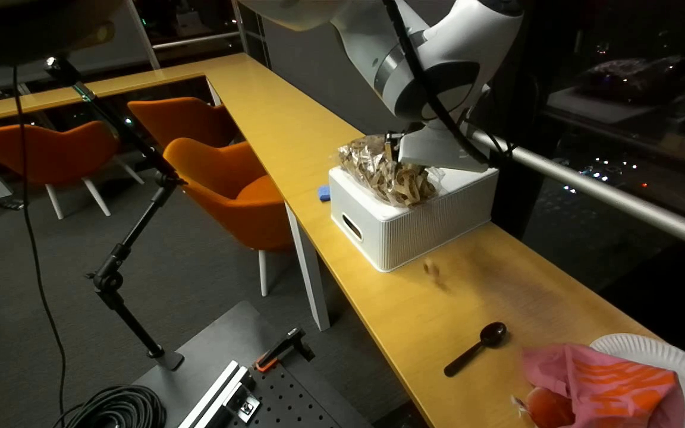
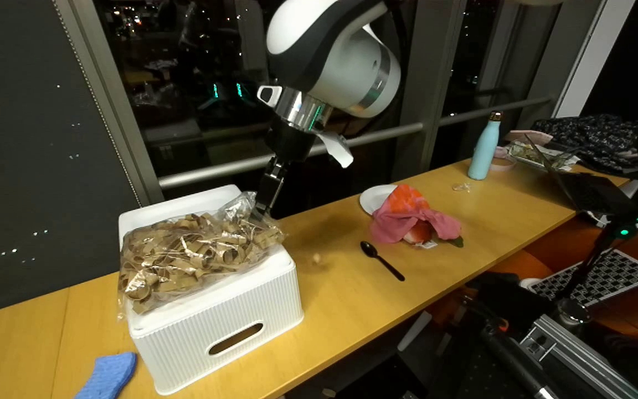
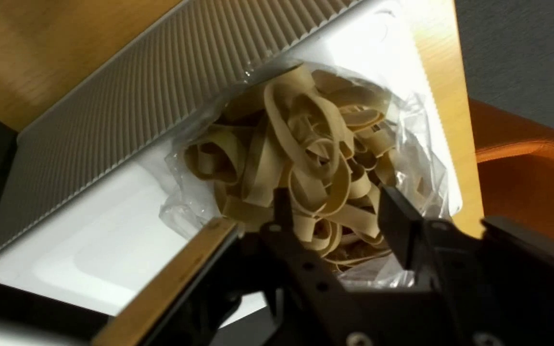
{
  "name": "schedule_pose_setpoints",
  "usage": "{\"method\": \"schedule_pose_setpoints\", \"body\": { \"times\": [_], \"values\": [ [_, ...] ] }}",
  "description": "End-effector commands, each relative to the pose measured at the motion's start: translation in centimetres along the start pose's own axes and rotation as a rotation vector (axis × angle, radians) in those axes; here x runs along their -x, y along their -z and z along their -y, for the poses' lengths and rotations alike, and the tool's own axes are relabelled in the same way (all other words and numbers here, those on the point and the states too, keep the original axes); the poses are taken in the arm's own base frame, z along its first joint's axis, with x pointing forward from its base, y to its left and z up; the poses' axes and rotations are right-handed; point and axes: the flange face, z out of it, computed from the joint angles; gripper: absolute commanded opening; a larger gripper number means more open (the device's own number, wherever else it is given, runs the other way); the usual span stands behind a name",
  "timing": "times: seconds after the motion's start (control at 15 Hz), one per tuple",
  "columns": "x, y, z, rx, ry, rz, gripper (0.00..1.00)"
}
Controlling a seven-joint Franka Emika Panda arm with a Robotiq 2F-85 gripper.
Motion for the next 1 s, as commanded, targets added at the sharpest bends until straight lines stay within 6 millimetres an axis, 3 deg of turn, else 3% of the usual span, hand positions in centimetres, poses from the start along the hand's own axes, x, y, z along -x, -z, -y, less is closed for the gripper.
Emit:
{"method": "schedule_pose_setpoints", "body": {
  "times": [0.0,0.33,0.67,0.93],
  "values": [
    [0.9,2.4,-0.3,0.038,0.006,-0.019,0.64],
    [2.5,4.3,-1.9,0.072,-0.027,0.010,0.55],
    [5.8,3.6,-3.6,0.107,-0.067,0.120,0.62],
    [9.3,2.3,-6.5,0.177,-0.131,0.229,0.79]
  ]
}}
